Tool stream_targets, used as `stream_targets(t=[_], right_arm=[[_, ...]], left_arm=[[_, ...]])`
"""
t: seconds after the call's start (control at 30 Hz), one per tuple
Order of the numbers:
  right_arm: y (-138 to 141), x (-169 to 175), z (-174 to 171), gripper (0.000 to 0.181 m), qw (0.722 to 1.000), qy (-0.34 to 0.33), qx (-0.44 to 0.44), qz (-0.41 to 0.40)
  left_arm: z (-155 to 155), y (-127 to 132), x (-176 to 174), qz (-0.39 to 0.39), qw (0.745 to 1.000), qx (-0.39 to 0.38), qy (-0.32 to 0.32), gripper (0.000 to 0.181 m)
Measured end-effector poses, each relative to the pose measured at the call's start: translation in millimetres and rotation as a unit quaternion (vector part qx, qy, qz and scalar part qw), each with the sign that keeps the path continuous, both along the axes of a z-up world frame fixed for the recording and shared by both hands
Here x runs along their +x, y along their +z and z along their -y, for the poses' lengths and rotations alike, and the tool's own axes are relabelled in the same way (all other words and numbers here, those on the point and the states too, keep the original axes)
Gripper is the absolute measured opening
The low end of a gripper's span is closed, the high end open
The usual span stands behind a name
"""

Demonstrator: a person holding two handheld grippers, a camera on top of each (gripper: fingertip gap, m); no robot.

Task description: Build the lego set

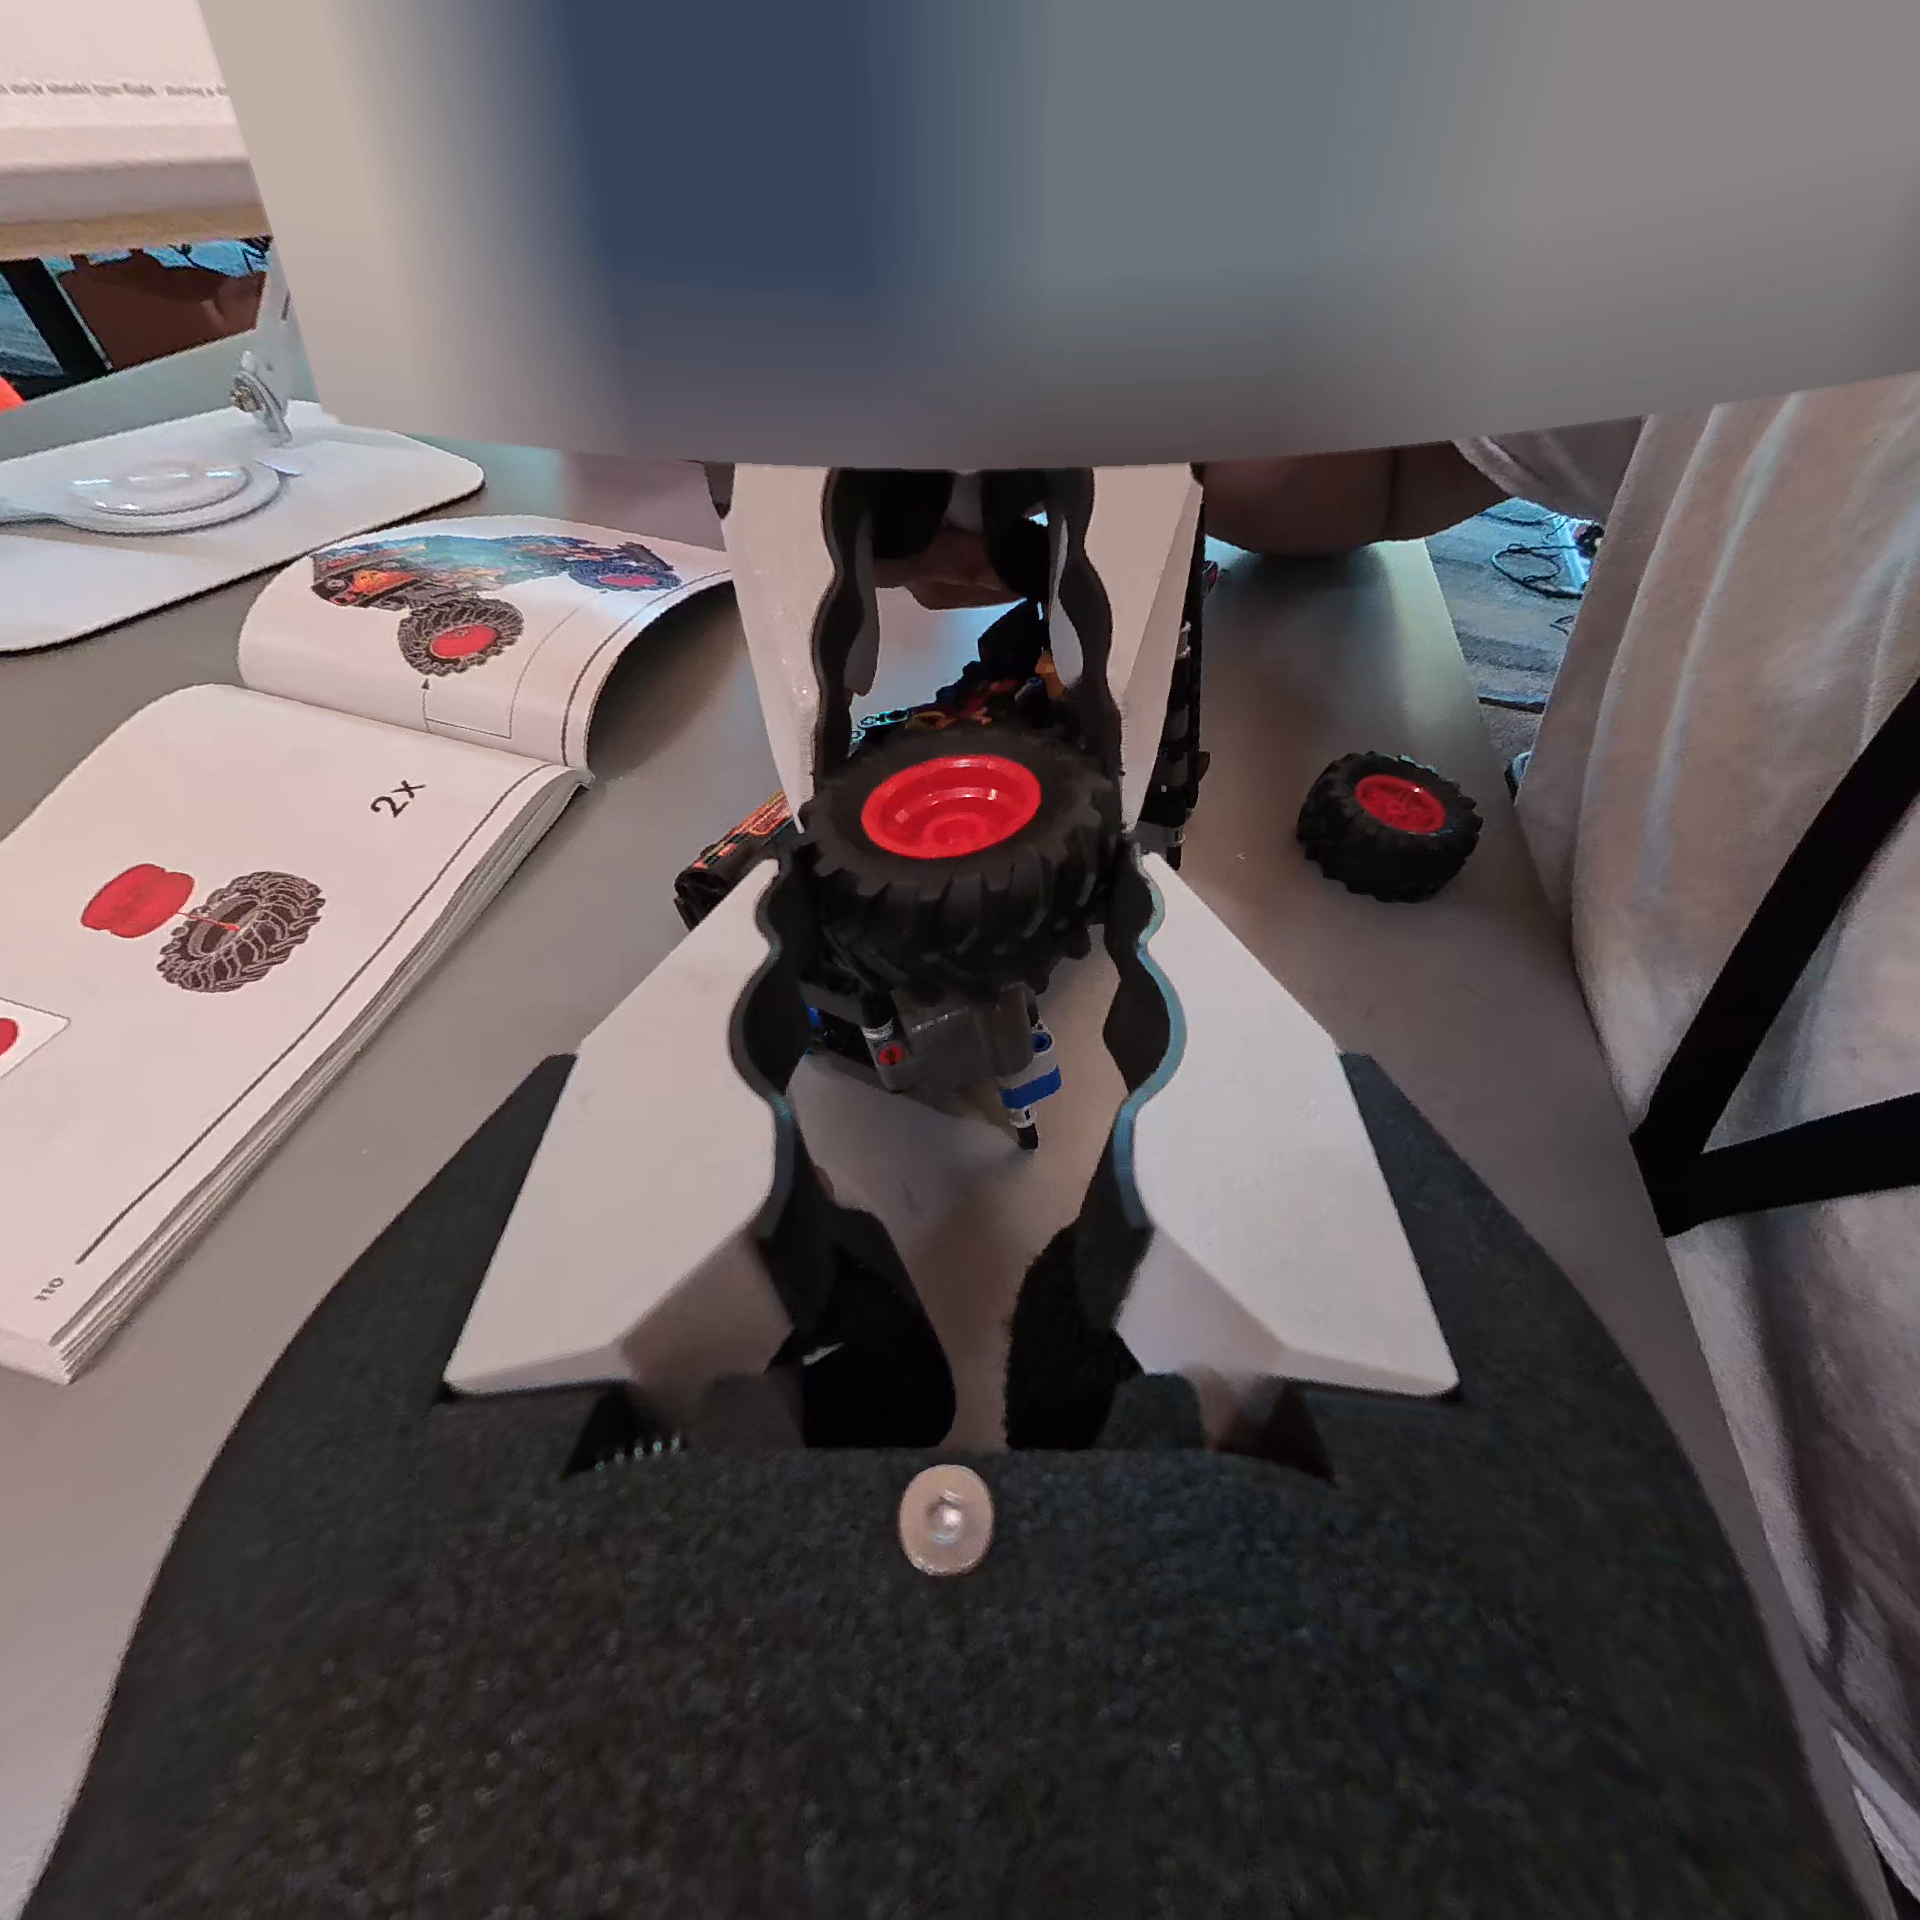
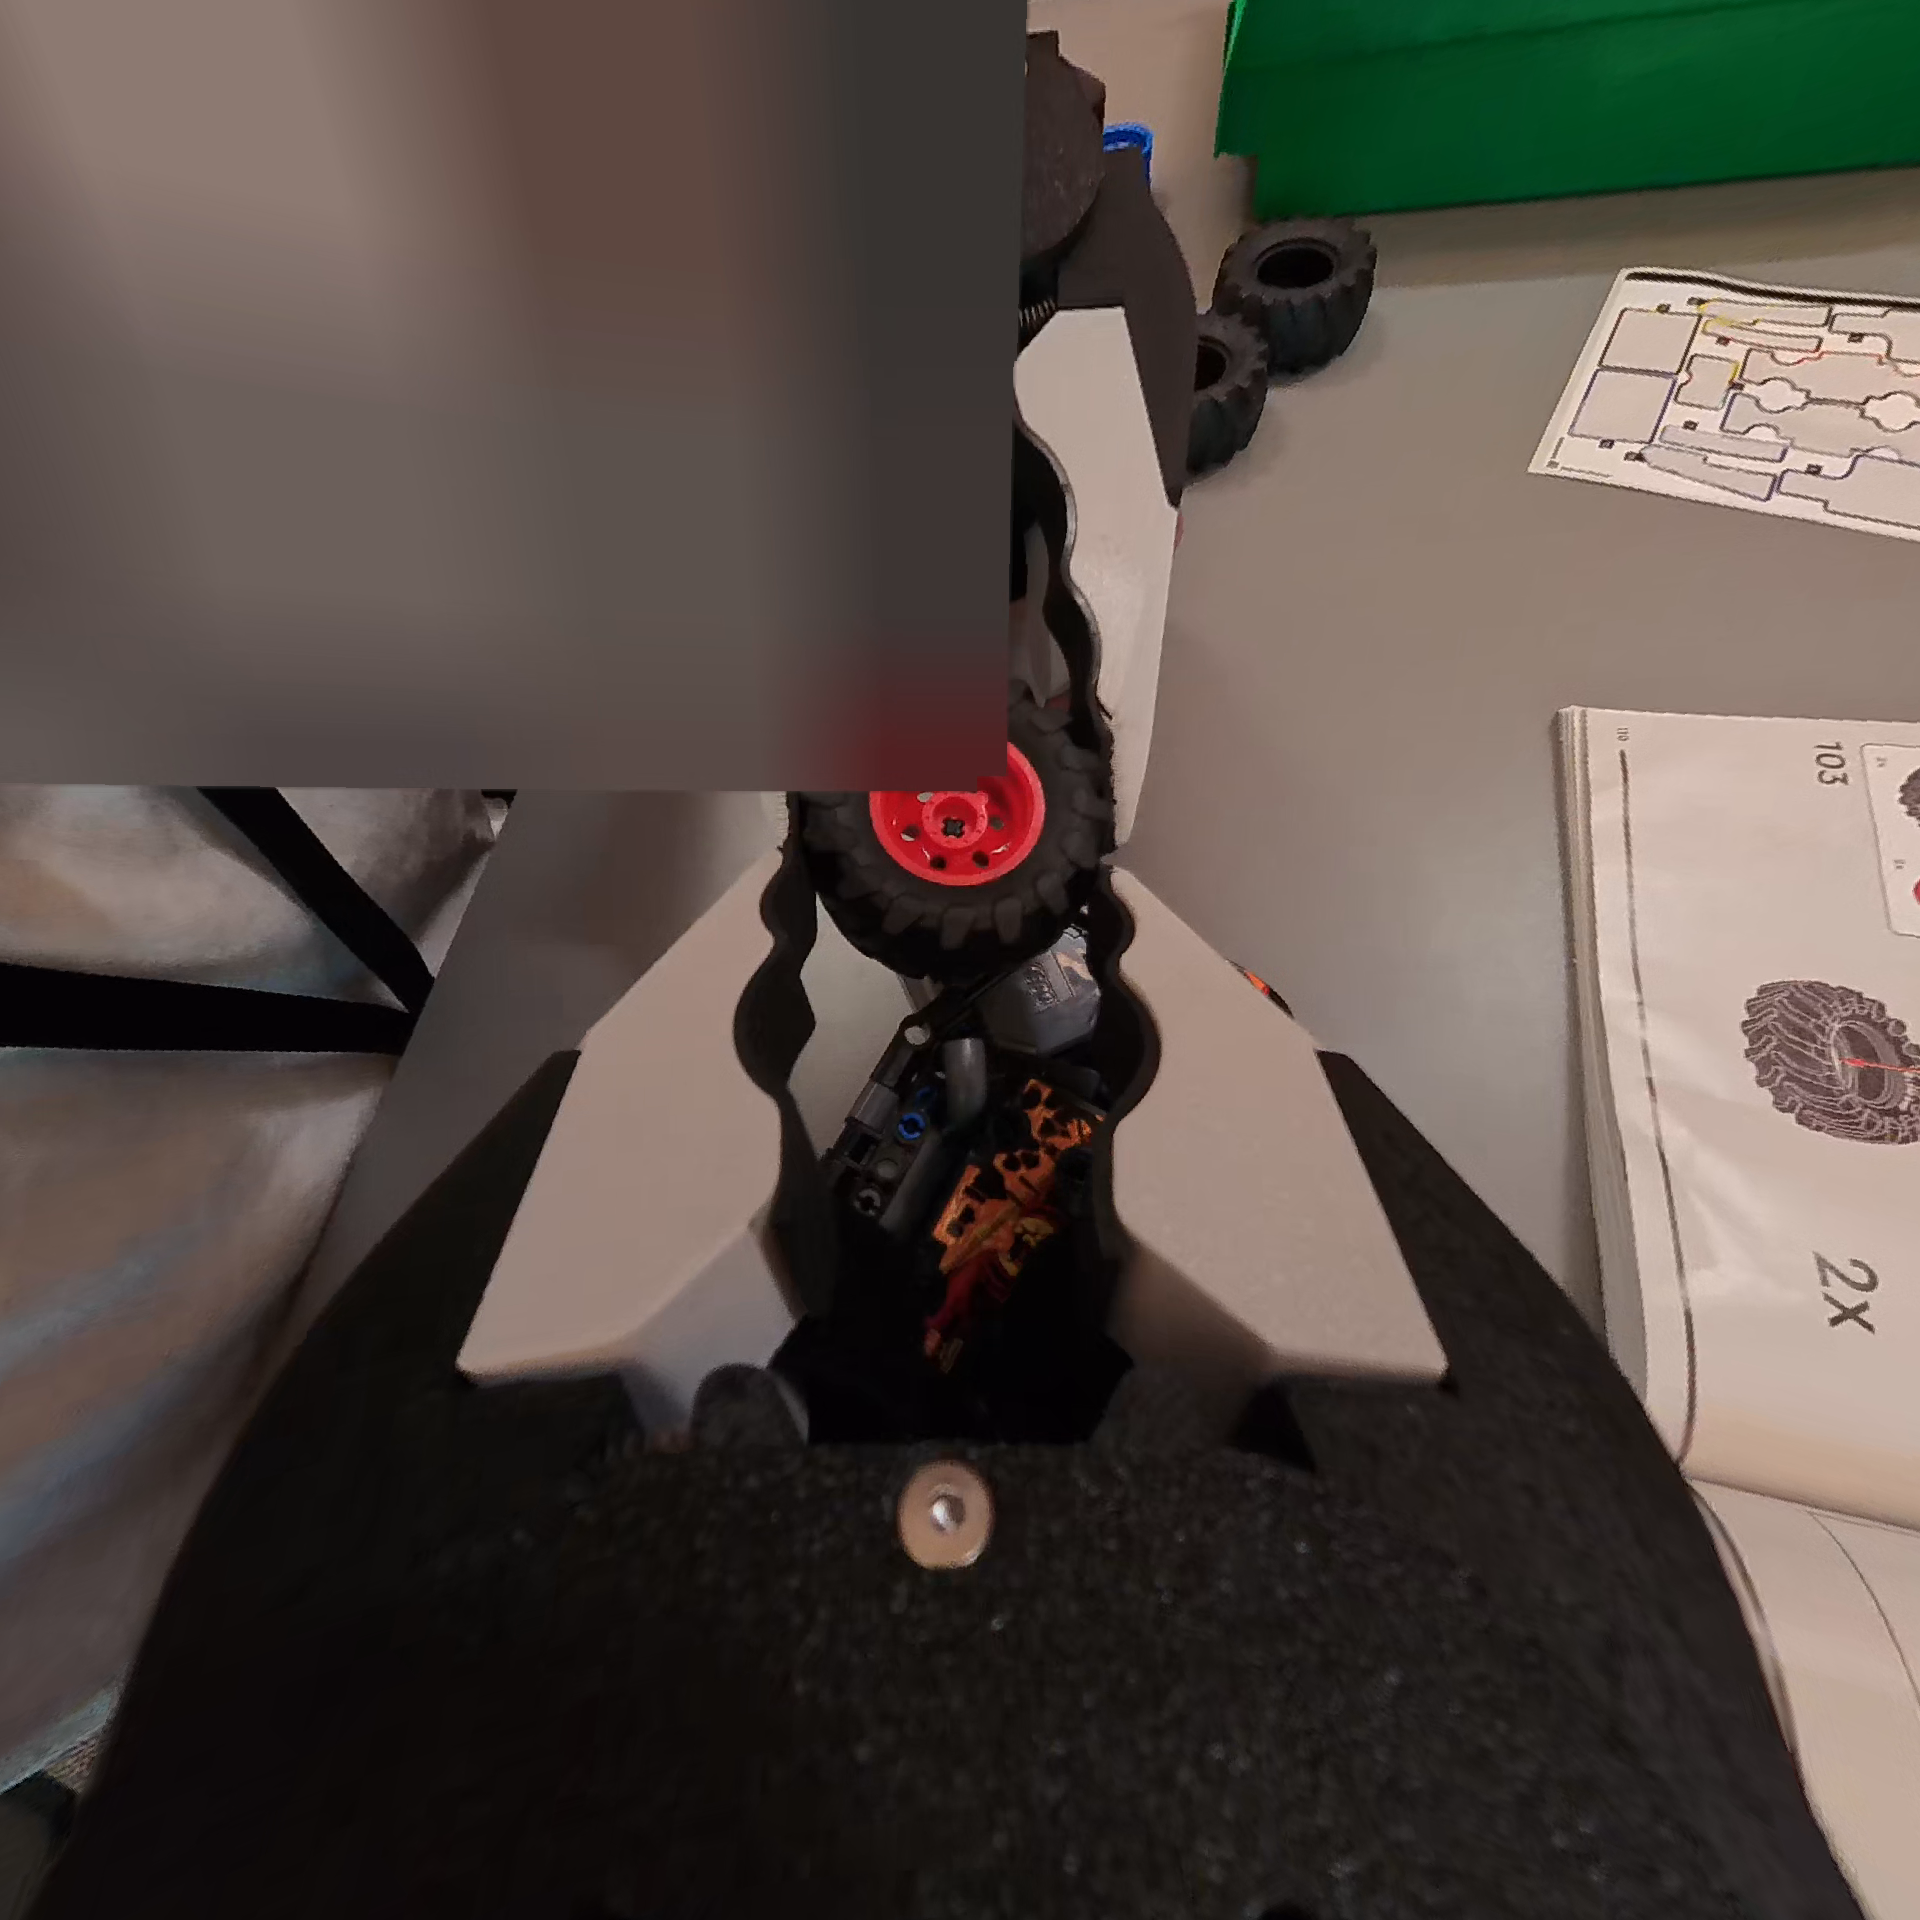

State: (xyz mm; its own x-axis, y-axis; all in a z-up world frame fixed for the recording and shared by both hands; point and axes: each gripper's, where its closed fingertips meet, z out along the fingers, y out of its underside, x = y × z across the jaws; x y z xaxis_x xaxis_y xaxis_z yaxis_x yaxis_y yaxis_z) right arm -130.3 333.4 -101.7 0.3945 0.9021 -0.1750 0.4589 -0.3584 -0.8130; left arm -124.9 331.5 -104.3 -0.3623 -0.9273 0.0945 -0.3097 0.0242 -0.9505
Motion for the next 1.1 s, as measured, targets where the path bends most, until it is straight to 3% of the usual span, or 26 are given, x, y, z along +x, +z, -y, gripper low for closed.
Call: stream_targets(t=[0.7, 0.8, 1.0, 1.1], right_arm=[[-9, -4, 3, 0.054, 0.999, 0.007, -0.036, -0.003], [-8, 0, 5, 0.059, 1.0, 0.016, -0.009, 0.022], [18, 30, 19, 0.069, 0.997, -0.054, -0.049, 0.009], [25, 34, 34, 0.062, 0.995, -0.088, -0.051, -0.017]], left_arm=[[2, -7, -2, -0.005, 1.0, 0.026, -0.01, 0.055], [3, -5, -2, -0.005, 1.0, 0.012, -0.015, 0.057], [7, -4, -3, -0.002, 0.998, 0.062, -0.007, 0.056], [15, -3, -5, 0.014, 0.993, 0.117, -0.006, 0.056]])
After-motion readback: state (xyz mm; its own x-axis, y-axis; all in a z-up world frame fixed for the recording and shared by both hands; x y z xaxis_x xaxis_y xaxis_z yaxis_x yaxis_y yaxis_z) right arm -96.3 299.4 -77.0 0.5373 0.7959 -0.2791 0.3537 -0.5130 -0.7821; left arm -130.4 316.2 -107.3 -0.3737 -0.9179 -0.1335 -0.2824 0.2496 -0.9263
